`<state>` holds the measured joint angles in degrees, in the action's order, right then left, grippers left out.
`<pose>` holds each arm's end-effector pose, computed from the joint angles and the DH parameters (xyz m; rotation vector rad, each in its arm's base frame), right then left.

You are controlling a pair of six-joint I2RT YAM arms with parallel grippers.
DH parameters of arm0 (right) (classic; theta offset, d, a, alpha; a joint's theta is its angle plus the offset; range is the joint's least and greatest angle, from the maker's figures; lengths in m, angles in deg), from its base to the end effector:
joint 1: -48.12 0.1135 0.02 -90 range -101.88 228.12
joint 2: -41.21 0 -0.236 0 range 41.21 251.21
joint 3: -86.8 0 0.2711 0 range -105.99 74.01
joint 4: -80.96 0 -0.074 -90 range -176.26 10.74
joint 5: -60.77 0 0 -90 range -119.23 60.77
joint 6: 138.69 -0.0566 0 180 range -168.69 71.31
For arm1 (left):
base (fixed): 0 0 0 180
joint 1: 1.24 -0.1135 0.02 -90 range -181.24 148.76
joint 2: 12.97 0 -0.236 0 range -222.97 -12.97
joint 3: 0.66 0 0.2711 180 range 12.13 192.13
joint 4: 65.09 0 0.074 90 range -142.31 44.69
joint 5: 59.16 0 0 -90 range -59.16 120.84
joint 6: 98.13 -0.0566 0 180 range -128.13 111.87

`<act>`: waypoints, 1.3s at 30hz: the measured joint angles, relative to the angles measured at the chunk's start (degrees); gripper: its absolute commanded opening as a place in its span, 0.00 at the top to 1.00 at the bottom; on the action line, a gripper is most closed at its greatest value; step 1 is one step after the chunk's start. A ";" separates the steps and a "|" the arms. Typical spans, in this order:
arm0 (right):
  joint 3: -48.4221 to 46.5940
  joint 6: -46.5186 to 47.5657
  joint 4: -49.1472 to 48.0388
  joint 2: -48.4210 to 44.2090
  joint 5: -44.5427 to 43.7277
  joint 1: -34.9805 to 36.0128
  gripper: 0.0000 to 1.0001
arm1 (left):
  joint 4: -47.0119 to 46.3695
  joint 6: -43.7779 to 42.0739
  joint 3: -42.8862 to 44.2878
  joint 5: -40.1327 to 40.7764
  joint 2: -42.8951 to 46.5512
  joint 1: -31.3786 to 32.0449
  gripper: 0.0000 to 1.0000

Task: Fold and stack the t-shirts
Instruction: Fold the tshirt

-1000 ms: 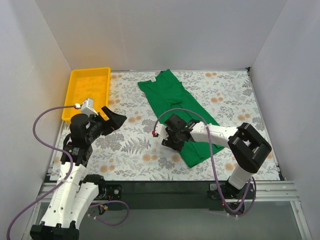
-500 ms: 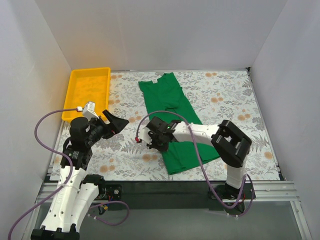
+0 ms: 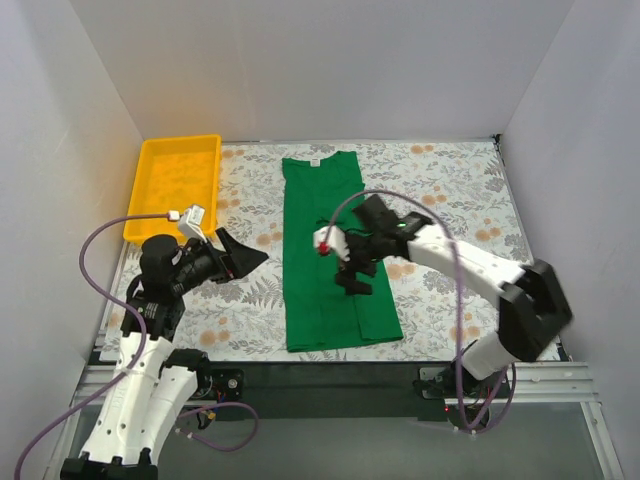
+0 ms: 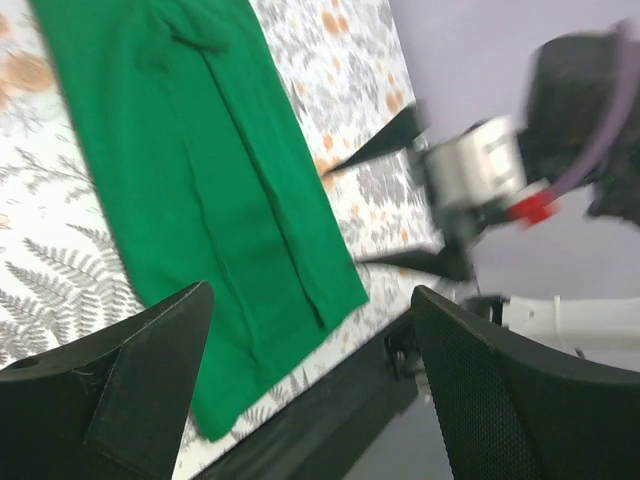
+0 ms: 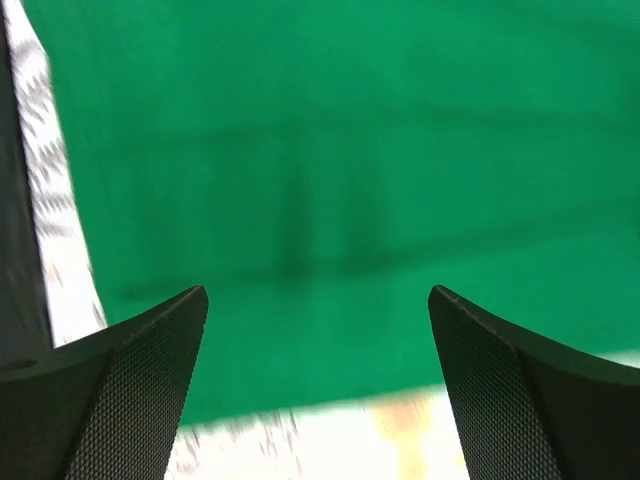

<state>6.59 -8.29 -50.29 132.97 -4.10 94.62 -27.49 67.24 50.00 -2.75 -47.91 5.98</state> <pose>0.2269 0.2740 0.1863 -1.8879 1.7709 0.6116 0.1944 -0.0562 0.2770 -0.8472 2.0409 -1.4569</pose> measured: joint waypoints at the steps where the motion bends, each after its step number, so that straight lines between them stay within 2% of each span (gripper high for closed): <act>1: 2.89 2.23 -0.15 -5.35 0.57 -3.96 0.02 | 0.02 -0.59 0.33 -1.09 -0.92 0.44 0.21; 4: 10.54 10.69 -0.20 -18.84 3.85 -11.43 0.02 | 1.46 -2.69 3.41 -3.89 -6.47 3.28 0.25; 8: 24.44 24.09 0.92 -31.58 8.94 -12.94 0.03 | 8.37 -6.34 11.82 0.37 -16.68 15.13 0.30; 11: 30.75 30.21 3.56 -32.70 9.51 -12.74 0.05 | 14.93 -6.99 15.52 7.02 -22.08 28.04 0.31; 15: 33.16 33.44 4.74 -33.70 9.35 -13.68 0.07 | 23.96 -4.35 15.72 16.79 -27.76 44.98 0.33; 20: 33.16 35.82 4.68 -36.24 10.01 -17.40 0.08 | 32.41 -0.31 15.58 28.85 -38.99 60.94 0.33; 26: 33.35 37.03 5.22 -36.57 11.69 -18.97 0.08 | 37.53 -2.14 17.33 40.94 -52.28 69.79 0.36; 32: 33.46 37.46 6.01 -36.63 13.57 -19.17 0.08 | 35.08 -8.00 21.51 42.21 -52.72 72.17 0.36; 37: 33.46 37.88 6.64 -36.00 16.17 -19.54 0.09 | 34.27 -15.41 32.17 42.84 -52.89 74.66 0.36; 39: 33.48 38.56 7.26 -35.71 17.22 -19.82 0.10 | 33.70 -18.16 32.13 43.65 -52.50 75.17 0.42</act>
<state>40.08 30.26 -43.03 97.26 13.12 74.79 6.21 49.08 82.13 40.90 -100.41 81.15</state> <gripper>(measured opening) 0.911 0.620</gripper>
